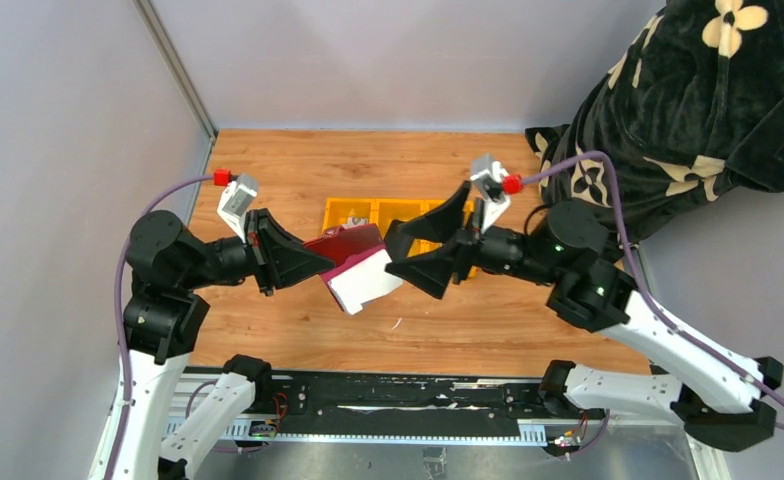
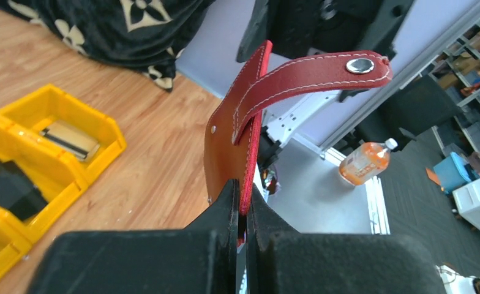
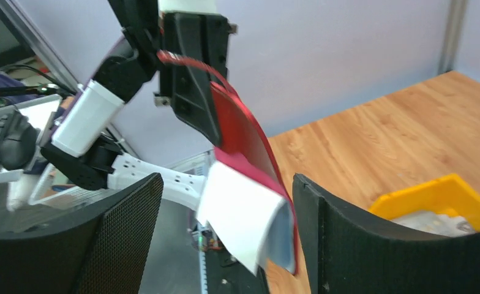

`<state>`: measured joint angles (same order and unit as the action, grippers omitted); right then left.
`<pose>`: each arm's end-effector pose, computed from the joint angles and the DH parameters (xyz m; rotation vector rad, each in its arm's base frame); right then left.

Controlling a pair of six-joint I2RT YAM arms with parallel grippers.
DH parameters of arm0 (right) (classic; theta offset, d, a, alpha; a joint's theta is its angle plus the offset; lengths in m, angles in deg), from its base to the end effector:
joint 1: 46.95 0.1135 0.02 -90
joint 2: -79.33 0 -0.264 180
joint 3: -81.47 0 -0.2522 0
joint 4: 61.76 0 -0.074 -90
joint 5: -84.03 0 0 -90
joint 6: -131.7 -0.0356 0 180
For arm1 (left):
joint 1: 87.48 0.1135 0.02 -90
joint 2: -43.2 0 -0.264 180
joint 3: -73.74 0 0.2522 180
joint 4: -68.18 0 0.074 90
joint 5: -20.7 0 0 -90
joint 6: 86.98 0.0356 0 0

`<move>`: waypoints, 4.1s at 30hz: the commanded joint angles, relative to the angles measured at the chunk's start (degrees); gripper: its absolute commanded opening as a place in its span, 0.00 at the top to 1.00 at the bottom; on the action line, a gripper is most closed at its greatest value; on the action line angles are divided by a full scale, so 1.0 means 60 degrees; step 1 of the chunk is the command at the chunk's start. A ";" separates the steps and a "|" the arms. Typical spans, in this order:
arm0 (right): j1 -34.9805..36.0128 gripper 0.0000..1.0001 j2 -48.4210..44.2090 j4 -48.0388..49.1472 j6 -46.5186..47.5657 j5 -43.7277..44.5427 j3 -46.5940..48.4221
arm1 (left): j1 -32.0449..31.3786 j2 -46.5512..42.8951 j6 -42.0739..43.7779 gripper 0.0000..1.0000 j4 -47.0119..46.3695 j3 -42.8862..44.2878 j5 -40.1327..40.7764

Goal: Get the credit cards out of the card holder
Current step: Remove the credit card from the card holder.

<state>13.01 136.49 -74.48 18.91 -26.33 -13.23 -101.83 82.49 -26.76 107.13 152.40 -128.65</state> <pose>0.0908 0.1817 0.4828 -0.7763 1.2494 1.4355 0.0920 -0.0551 0.4413 0.6606 1.6234 -1.3779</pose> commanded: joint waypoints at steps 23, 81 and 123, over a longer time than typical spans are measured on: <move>-0.0337 0.14 -0.1160 0.0001 0.2522 -0.2141 -0.2624 | -0.0033 0.0094 -0.2014 1.00 -0.1466 0.1140 -0.1326; -0.0751 0.88 0.1294 0.5242 -0.1486 -0.3826 -0.0816 | -0.0026 0.0082 -0.3792 1.00 -0.2527 0.0459 -0.1409; -0.0766 1.00 0.1592 0.3563 -0.5601 -0.2278 -0.0348 | -0.0022 -0.0418 -0.1520 0.72 -0.1248 -0.0060 0.1612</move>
<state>8.01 145.15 -58.92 -11.71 -37.48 -15.19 -101.83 80.04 -32.25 103.22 153.52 -119.62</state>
